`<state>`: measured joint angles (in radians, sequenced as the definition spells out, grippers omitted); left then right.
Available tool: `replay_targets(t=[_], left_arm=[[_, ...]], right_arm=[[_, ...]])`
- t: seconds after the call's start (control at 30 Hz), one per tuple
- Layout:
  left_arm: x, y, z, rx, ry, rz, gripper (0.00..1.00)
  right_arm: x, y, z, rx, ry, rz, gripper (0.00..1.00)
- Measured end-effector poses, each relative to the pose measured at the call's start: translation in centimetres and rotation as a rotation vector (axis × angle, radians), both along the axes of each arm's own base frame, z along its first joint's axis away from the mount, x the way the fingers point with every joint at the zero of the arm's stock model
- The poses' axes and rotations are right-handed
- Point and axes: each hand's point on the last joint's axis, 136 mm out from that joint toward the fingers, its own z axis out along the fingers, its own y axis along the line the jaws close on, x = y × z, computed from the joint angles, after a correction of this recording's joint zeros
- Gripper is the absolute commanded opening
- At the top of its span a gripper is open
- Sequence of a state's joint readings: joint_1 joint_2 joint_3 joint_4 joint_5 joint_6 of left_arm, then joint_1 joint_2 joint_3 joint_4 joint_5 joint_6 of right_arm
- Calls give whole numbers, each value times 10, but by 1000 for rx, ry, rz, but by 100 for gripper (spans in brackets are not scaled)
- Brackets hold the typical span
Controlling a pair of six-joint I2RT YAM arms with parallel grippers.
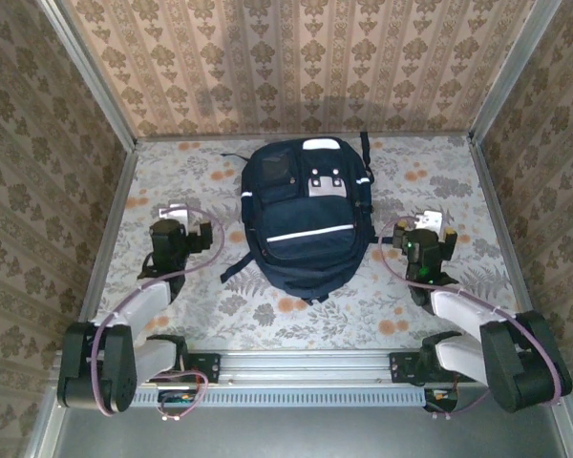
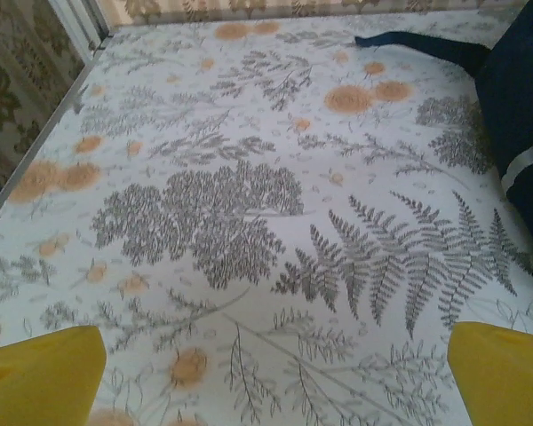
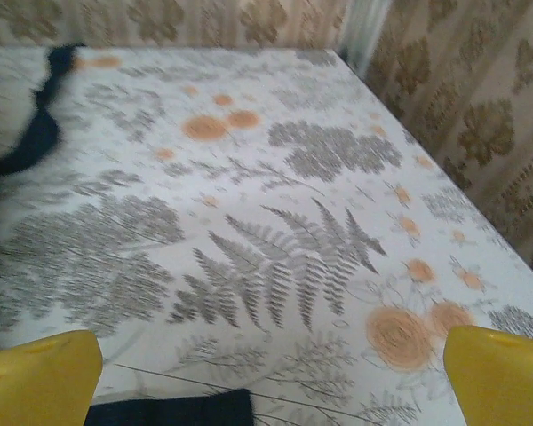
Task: Pack the student bag
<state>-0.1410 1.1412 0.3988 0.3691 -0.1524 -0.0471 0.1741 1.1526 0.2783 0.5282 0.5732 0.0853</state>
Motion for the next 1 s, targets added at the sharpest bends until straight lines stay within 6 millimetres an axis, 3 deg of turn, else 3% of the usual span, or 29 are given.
replay_targets(t=[0.17, 0.37, 0.5, 0.6, 0.7, 0.87, 1.0], left_arm=[[12, 5, -17, -2, 22, 1, 100], [25, 18, -33, -49, 55, -1, 100], [49, 12, -31, -76, 87, -39, 100], [59, 5, -24, -90, 86, -73, 100], [60, 3, -24, -80, 99, -85, 100], [55, 13, -29, -40, 58, -61, 100], [37, 12, -52, -14, 28, -85, 100]], right_arm=[[9, -10, 7, 74, -70, -14, 100], [18, -9, 3, 118, -89, 22, 100], [27, -4, 9, 126, -145, 70, 100], [30, -5, 1, 128, -180, 85, 100], [27, -8, -22, 139, -135, 91, 100], [44, -2, -20, 158, -148, 147, 100], [62, 11, -14, 173, -120, 220, 100]])
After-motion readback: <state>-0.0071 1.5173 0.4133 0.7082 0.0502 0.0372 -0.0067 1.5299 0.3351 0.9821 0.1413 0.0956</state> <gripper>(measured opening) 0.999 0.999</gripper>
